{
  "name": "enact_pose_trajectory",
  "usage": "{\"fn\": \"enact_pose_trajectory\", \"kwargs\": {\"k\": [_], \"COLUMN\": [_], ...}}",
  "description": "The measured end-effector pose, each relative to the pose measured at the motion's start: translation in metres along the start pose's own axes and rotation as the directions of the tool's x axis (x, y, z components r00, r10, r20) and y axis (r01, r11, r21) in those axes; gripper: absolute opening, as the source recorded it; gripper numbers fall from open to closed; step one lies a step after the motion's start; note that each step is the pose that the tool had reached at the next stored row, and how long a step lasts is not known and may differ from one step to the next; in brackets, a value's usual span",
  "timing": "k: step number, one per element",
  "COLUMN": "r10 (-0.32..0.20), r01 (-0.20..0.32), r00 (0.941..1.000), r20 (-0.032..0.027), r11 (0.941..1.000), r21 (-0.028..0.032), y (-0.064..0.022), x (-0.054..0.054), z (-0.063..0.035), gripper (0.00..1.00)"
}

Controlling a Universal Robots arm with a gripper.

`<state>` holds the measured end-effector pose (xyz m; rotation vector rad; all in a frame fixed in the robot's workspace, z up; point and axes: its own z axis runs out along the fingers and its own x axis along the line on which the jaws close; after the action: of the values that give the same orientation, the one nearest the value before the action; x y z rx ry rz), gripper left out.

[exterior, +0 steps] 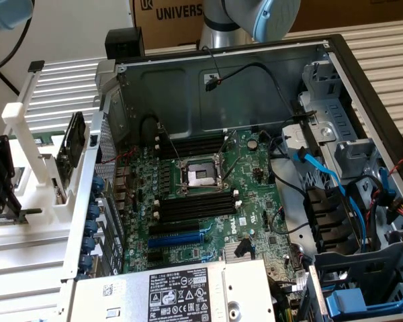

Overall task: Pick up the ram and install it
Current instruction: 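Pick up the ram and move it above insertion slot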

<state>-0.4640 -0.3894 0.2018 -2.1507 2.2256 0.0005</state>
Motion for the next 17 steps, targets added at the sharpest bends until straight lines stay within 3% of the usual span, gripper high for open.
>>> {"fn": "enact_pose_trajectory", "kwargs": {"k": [2, 4, 12, 17], "r10": [0.000, 0.000, 0.000, 0.000], "r01": [0.000, 0.000, 0.000, 0.000], "r00": [1.0000, 1.0000, 1.0000, 1.0000], "r20": [0.0000, 0.0000, 0.0000, 0.0000], "r11": [1.0000, 1.0000, 1.0000, 1.0000], "r21": [0.0000, 0.0000, 0.0001, 0.0000], "y": [0.0000, 0.0000, 0.0000, -0.0002], "x": [0.000, 0.000, 0.000, 0.000], "z": [0.0000, 0.0000, -0.0002, -0.0108], "gripper": [0.21, 0.12, 0.12, 0.12]}}
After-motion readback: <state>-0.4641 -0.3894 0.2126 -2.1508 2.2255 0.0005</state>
